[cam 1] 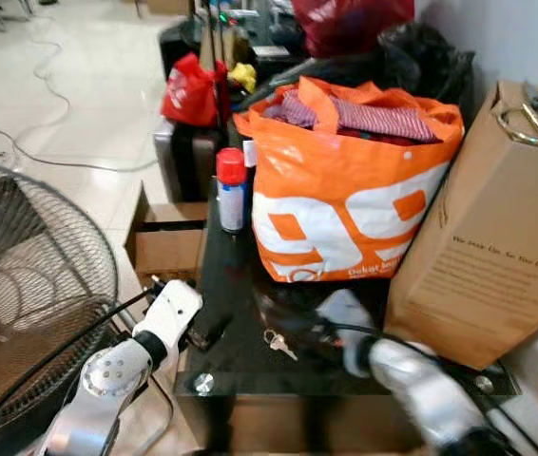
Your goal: Hang keys on a hook
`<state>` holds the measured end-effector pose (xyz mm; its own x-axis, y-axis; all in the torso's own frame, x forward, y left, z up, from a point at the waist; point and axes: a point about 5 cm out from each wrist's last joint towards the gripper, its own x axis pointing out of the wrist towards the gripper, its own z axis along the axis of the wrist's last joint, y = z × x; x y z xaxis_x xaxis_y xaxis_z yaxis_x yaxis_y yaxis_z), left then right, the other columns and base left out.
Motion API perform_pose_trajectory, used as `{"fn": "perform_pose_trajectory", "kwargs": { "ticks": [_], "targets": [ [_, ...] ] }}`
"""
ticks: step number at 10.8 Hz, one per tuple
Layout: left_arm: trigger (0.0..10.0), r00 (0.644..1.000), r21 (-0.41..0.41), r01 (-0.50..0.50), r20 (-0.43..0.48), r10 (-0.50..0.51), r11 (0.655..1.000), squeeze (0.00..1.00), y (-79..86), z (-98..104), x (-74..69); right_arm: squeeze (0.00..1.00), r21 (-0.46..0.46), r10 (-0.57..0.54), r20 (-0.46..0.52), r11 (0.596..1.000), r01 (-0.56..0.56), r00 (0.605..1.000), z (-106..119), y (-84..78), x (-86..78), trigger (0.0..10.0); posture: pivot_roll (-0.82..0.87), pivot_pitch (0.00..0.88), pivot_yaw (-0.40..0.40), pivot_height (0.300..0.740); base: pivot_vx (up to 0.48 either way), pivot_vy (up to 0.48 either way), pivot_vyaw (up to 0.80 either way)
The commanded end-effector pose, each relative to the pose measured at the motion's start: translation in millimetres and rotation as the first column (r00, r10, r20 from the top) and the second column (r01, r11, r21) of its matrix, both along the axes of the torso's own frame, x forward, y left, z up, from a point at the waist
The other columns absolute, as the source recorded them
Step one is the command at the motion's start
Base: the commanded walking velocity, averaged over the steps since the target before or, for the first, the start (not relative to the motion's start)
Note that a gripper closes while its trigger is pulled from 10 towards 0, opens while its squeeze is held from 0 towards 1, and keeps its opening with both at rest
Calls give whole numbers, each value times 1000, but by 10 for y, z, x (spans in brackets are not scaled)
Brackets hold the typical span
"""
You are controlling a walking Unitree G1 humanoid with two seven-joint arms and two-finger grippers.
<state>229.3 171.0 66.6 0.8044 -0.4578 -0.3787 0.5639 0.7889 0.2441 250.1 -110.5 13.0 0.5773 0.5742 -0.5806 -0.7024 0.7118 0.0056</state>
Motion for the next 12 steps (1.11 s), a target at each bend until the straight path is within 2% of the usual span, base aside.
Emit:
{"fn": "perform_pose_trajectory", "kwargs": {
  "ticks": [1,2,5,7,8,12],
  "targets": [
    [10000,1000,18,25,-5,-25,1000,0,15,13,-62,490,-16,-1,-19,1000,1,1000,-76,32,29,10000,-40,61,-29,740,0,0,0],
    [10000,999,16,33,-15,-33,999,0,30,13,-115,0,-6,-2,-46,1000,2,999,-126,80,21,10000,-37,76,-29,740,0,0,0],
    [10000,995,36,75,-69,-72,997,0,53,-16,-293,0,44,-61,-89,997,65,994,-246,214,8,10000,-13,128,-42,740,0,0,0],
    [10000,993,44,74,-90,-70,996,0,85,-49,-371,0,54,-137,-86,988,142,987,-278,292,47,3882,-2,150,-47,740,0,0,0],
    [10000,993,48,72,-98,-67,996,0,120,-60,-404,0,68,-143,-89,986,150,986,-276,346,59,0,2,156,-49,740,0,0,0],
    [10000,984,30,107,-145,-102,994,0,130,-100,-501,0,-61,-96,-64,994,92,993,-370,354,35,0,0,163,-47,740,0,0,0]
  ]
}}
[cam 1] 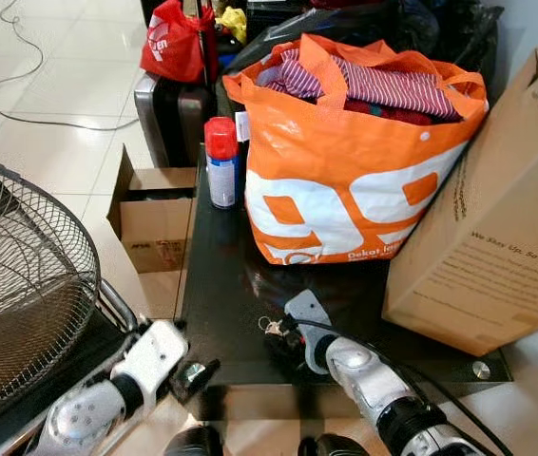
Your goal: Hang keys on a hook
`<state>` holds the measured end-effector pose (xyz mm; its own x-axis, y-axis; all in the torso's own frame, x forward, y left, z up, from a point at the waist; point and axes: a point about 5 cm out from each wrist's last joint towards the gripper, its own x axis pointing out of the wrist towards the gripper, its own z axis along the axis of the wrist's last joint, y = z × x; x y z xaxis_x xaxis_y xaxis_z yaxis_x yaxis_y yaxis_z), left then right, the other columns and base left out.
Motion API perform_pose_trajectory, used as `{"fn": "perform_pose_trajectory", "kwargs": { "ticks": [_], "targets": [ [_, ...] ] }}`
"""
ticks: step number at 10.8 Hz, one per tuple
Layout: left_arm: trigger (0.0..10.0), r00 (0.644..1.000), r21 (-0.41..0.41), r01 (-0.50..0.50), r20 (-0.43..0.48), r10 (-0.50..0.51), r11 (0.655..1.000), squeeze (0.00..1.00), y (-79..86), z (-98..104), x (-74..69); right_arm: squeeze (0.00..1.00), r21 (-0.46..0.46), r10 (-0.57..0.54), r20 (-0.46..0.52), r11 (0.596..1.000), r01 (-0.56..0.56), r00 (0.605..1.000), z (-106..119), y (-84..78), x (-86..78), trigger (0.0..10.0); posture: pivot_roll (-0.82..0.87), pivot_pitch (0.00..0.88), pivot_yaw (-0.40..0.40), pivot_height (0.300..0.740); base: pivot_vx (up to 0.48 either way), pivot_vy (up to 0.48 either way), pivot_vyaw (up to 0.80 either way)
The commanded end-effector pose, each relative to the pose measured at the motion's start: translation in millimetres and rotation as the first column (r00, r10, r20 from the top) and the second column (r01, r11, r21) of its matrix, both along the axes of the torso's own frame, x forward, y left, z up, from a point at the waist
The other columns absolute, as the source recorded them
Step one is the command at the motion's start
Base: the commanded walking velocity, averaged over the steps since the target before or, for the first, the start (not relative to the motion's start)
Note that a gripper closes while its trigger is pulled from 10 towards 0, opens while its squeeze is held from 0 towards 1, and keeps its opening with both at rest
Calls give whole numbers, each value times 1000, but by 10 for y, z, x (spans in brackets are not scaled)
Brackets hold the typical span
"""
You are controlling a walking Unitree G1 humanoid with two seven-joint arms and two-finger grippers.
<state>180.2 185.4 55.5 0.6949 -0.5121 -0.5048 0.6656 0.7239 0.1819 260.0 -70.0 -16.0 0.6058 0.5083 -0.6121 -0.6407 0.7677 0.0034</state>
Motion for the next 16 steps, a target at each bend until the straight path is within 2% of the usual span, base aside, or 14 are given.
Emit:
{"fn": "perform_pose_trajectory", "kwargs": {
  "ticks": [1,5,7,8,10,12,13,16],
  "targets": [
    [10000,999,-4,27,-24,-27,1000,0,-16,-33,-44,0,-59,12,-49,998,-15,999,-118,-75,-90,0,0,158,-48,740,0,0,0],
    [10000,992,-23,55,-111,-58,998,0,27,-249,-40,0,-101,90,-109,990,-101,990,-199,-119,-169,0,-6,142,-46,740,0,0,0],
    [10000,988,-11,53,-146,-54,999,0,73,-494,-70,0,-117,110,-148,985,-128,983,-241,-161,-216,0,-8,138,-45,740,0,0,0],
    [10000,988,-9,49,-149,-50,999,0,72,-577,-84,0,-113,94,-143,987,-111,985,-234,-204,-202,0,-13,132,-44,740,0,0,0],
    [10000,995,-58,29,-95,-34,998,0,18,-637,-4,0,-98,40,-133,994,-53,990,-190,-355,-129,0,-26,114,-37,740,0,0,0],
    [10000,998,-103,39,-35,-43,994,0,-24,-589,218,0,-118,2,-131,993,-18,991,-182,-545,-110,0,-35,96,-30,740,0,0,0],
    [10000,996,-147,85,43,-80,985,0,-134,-412,401,0,-135,-41,-133,991,23,990,-190,-715,-115,0,-38,72,-25,740,0,0,0],
    [10000,981,-151,183,90,-171,971,0,-264,-206,594,0,-152,-71,-152,987,48,986,-221,-868,-169,0,-47,51,-4,740,0,0,0]
  ]
}}
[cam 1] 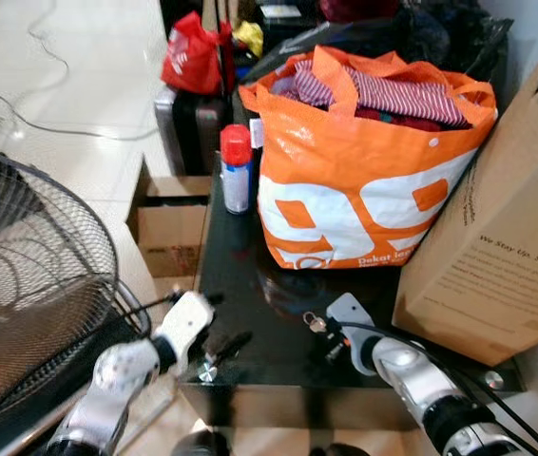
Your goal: Hang keys on a hook
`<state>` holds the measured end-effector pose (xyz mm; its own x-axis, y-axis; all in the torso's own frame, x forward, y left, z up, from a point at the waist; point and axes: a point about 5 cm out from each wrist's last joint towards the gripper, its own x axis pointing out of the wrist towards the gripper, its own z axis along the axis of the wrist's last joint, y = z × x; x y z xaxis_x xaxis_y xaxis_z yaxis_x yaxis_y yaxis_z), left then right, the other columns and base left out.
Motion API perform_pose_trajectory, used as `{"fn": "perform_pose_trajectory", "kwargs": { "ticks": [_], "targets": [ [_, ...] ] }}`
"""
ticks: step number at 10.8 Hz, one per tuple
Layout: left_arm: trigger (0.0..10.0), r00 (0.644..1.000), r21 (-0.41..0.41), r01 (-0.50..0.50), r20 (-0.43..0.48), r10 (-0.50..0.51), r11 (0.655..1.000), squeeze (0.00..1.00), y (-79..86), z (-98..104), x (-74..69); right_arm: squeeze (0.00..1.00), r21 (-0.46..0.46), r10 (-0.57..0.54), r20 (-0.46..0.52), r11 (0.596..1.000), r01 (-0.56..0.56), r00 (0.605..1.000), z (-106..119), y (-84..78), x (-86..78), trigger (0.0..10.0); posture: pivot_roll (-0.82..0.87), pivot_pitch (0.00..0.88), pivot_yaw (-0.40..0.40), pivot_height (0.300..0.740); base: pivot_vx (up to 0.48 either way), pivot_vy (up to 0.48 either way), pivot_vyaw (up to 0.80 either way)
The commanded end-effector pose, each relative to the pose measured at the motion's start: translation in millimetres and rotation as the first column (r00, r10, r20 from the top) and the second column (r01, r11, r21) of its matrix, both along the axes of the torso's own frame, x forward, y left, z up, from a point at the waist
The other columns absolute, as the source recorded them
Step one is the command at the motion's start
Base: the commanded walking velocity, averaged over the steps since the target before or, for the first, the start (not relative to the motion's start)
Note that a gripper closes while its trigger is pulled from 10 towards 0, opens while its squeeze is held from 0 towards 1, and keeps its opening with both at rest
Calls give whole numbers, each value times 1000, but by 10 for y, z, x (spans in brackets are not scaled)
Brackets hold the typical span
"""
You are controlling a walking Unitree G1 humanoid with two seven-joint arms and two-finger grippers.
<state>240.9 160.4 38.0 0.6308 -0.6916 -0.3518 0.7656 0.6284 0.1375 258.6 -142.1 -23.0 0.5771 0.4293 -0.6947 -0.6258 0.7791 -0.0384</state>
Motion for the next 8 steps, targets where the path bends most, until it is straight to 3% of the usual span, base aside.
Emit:
{"fn": "perform_pose_trajectory", "kwargs": {
  "ticks": [1,3,6,7,8],
  "targets": [
    [10000,1000,17,28,2,-28,999,0,-44,70,-25,0,-47,-48,-110,998,43,993,-167,-172,-191,0,-45,50,-6,740,0,0,0],
    [10000,998,6,54,45,-54,999,0,-118,502,-125,0,-35,-49,-113,998,45,992,-187,-180,-231,0,-36,52,-14,740,0,0,0],
    [10000,998,1,46,38,-46,999,0,-205,676,-197,0,151,-74,-64,985,83,995,-6,-180,-132,0,-39,51,-17,740,0,0,0],
    [10000,999,0,34,20,-34,999,0,-234,734,-219,0,272,-104,-42,956,111,994,115,-204,-87,0,-41,51,-18,740,0,0,0],
    [10000,999,-1,31,17,-31,1000,0,-240,740,-226,0,316,-106,-36,942,112,994,153,-206,-88,0,-39,49,-24,740,0,0,0]
  ]
}}
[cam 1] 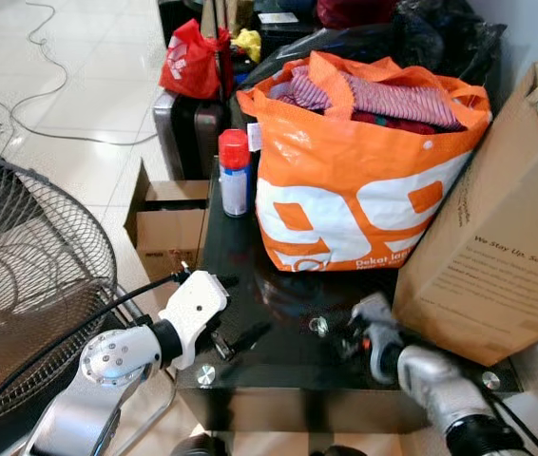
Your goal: Hang keys on a hook
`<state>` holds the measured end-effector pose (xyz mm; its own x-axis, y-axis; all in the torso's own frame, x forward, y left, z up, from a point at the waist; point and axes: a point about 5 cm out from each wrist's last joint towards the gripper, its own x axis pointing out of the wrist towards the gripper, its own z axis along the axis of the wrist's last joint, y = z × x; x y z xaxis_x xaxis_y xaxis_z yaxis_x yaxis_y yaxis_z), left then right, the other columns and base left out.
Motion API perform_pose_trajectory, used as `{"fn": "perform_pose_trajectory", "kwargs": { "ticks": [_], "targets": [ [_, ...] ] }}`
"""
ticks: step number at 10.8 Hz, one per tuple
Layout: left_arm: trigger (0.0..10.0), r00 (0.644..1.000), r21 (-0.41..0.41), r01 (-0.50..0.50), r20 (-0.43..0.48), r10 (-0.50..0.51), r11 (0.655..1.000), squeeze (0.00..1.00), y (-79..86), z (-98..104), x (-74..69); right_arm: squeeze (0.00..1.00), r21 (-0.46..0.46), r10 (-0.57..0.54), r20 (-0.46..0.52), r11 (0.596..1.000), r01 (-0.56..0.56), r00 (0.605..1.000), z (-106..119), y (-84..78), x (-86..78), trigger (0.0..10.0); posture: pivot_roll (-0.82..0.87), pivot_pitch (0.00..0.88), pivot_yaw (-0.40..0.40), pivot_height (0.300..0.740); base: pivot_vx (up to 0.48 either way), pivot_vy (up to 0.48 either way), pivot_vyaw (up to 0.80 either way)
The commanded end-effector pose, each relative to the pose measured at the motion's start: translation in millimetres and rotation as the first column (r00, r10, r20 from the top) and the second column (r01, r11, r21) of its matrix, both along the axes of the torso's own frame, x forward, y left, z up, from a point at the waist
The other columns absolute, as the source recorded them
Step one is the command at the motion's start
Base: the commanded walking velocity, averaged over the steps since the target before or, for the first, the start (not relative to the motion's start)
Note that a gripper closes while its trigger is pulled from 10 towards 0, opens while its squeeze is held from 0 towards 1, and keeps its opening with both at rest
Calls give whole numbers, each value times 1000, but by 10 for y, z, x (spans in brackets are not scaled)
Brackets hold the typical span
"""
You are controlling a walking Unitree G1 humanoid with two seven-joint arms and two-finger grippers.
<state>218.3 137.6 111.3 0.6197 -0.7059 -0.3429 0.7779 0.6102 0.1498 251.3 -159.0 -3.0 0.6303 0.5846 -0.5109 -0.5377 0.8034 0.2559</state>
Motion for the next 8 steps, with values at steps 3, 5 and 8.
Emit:
{"fn": "perform_pose_trajectory", "kwargs": {
  "ticks": [3,5,8],
  "targets": [
    [10000,999,20,-24,-34,25,1000,0,37,-31,-87,0,40,-33,16,999,32,999,68,-29,-23,0,-36,51,-40,740,0,0,0],
    [10000,999,40,-27,-42,29,999,0,58,-40,-104,0,28,-46,15,999,45,999,73,-7,-41,0,-35,49,-41,740,0,0,0],
    [10000,998,66,-22,-65,26,998,0,87,-133,-160,0,-102,-10,77,995,18,997,71,34,-30,0,-42,53,-29,740,0,0,0]
  ]
}}
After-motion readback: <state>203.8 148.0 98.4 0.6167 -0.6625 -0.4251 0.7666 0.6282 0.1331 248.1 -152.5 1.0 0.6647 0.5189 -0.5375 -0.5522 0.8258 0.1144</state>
